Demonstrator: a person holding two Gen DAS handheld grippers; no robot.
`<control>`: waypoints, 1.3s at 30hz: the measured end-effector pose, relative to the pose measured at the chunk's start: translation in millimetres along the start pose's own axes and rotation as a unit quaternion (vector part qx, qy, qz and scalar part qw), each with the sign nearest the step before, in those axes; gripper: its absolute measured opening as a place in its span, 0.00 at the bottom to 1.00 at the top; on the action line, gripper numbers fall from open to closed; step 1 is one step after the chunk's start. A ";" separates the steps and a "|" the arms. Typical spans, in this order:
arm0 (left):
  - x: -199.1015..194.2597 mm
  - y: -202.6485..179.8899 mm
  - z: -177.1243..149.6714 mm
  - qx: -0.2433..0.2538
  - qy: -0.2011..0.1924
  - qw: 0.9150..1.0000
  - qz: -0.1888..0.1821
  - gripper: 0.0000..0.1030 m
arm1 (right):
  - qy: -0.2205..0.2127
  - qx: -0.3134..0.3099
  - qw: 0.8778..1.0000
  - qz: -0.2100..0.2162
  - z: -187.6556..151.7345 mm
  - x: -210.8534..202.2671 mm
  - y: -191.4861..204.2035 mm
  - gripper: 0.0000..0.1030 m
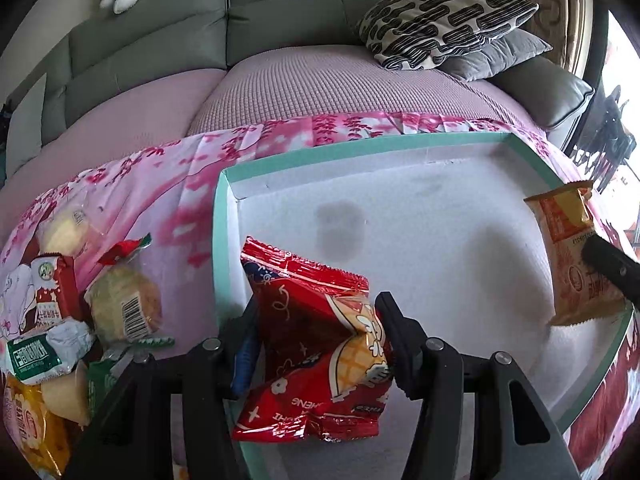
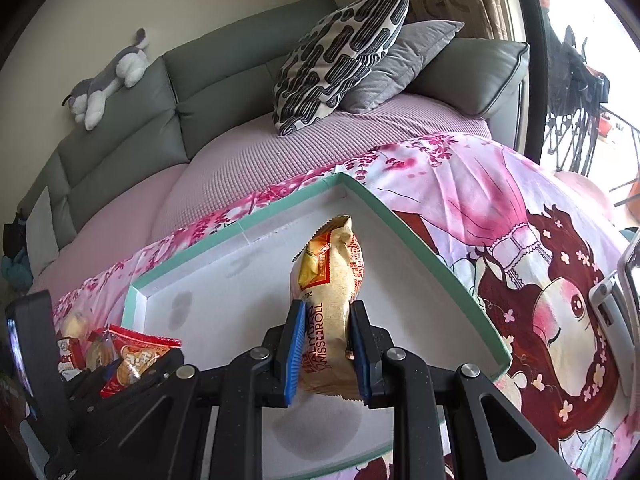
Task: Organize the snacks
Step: 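Carry the red chip bag and cream bread pack over the white tray with both tools, then open both tools to drop the two packs into the tray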
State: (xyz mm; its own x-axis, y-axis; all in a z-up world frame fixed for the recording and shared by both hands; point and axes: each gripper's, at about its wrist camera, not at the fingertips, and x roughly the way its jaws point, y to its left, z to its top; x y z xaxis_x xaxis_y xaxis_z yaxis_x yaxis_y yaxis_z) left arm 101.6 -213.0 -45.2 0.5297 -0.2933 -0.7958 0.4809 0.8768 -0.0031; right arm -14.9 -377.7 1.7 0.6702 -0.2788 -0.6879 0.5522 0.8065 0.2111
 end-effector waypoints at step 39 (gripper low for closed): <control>-68.7 27.9 7.4 -0.056 -0.042 0.997 0.032 0.97 | 0.016 -0.045 0.998 -0.044 -1.4 -27.2 17.8 1.00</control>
State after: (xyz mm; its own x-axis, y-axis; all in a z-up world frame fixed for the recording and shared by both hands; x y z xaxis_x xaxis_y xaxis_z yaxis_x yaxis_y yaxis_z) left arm 83.8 -171.1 13.9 0.6155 -0.2624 -0.7432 0.3656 0.9304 -0.0257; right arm -24.1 -355.0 23.2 0.6039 -0.3357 -0.7230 0.5604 0.8238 0.0856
